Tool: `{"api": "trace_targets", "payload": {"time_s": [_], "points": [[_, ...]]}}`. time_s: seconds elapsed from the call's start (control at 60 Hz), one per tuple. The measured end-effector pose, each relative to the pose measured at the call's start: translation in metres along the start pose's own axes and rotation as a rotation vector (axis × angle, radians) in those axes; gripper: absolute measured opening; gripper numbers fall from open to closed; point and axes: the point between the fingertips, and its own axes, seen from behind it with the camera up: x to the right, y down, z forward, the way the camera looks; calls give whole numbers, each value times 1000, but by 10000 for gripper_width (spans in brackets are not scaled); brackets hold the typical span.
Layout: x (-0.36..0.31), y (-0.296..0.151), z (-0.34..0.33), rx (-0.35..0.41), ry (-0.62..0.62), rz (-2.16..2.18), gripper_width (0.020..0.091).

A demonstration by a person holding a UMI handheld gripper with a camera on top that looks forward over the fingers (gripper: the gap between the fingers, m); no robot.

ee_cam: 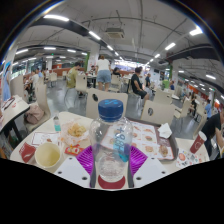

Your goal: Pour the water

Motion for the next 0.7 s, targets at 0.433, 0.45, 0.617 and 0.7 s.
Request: {"api": "trace_targets", "payload": {"time_s": [0.433, 0.45, 0.617, 0.7], "points": [[3, 56, 13, -9, -65, 124, 481], [4, 55, 13, -13, -64, 123, 498], [5, 64, 10, -82, -51, 110, 702], [6, 65, -2, -115, -35, 120, 830]]}}
